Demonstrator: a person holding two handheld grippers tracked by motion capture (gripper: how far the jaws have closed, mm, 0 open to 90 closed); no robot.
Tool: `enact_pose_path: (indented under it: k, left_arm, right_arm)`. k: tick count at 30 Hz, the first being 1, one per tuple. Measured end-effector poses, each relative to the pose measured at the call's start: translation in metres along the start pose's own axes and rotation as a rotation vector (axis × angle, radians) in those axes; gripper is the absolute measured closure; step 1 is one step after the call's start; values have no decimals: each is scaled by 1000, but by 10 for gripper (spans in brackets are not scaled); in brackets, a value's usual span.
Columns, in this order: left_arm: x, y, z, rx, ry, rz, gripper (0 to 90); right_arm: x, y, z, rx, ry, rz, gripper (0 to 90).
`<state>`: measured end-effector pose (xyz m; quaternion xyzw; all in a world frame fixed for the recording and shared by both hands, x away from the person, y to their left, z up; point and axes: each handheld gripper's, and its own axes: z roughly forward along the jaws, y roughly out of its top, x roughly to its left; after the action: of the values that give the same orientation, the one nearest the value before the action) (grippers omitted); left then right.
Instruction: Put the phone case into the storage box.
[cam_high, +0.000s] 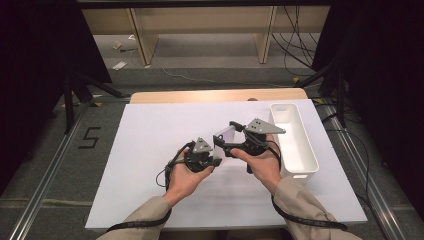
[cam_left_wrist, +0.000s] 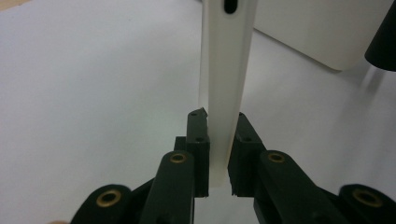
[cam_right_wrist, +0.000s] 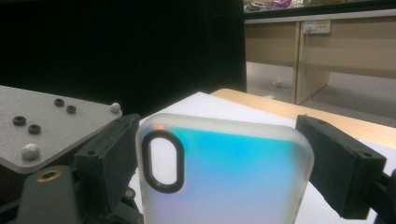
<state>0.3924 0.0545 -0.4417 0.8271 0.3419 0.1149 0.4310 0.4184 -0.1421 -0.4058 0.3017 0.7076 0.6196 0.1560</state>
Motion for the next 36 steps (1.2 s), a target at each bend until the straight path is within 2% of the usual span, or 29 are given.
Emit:
enact_pose_path:
  k: [23, 29, 36]
  left_arm:
    - [1, 1, -1, -22, 3, 9, 791]
    - [3, 1, -3, -32, 12, 14, 724]
    - [5, 2, -5, -51, 16, 43, 587]
  right_arm:
    - [1, 2, -2, -10, -11, 6, 191]
    - [-1, 3, -4, -18, -23, 4, 192]
    - [-3, 6, -7, -22, -36, 2, 192]
